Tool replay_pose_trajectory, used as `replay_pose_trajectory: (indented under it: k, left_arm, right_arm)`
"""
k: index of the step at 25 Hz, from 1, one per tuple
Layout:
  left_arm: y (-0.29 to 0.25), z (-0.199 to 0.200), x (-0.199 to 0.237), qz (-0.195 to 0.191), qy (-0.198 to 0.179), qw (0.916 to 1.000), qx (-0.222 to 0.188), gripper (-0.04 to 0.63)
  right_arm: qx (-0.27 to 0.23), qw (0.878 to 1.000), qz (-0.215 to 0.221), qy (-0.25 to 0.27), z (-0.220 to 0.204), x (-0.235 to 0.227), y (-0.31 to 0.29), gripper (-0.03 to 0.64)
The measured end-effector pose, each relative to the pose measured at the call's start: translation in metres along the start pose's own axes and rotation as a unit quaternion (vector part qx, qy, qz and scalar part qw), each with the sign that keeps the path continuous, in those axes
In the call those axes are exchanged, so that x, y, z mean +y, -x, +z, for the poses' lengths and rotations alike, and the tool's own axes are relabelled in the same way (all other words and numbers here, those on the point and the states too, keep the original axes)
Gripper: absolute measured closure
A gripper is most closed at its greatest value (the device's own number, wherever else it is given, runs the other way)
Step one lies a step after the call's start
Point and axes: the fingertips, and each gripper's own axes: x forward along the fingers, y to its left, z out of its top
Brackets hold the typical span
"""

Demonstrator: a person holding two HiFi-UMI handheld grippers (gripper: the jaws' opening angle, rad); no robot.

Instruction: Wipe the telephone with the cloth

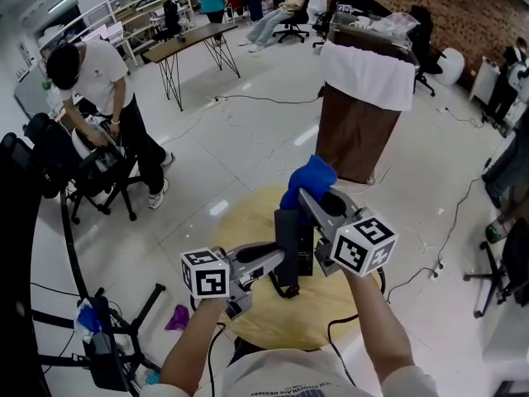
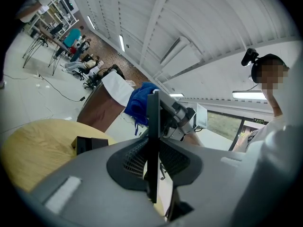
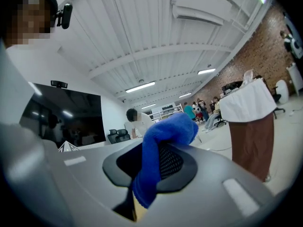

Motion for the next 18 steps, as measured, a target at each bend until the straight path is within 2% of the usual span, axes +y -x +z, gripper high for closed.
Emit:
replay_pose_trajectory:
  k: [5, 11, 18]
  left_arm:
    - [0.0, -0.009, 0.023, 0.012, 0.012, 0.9998, 0.006, 0.532]
    - [0.0, -0.026, 0.056, 0.033, 0.036, 0.9986, 0.02, 0.532]
    - [-0.004, -0.047, 0.095, 0.049, 0.063, 0.9963, 0.033, 0.532]
  right_arm:
    - [-0.002, 0.999, -0.014, 0.039, 0.001, 0.001, 0.011, 0.555]
    - [0.019, 0.996, -0.022, 0.089, -0.012, 0.008, 0.021, 0.555]
    - [0.044, 0.995, -0.033, 0.085, -0.038, 0.002, 0.03, 0.555]
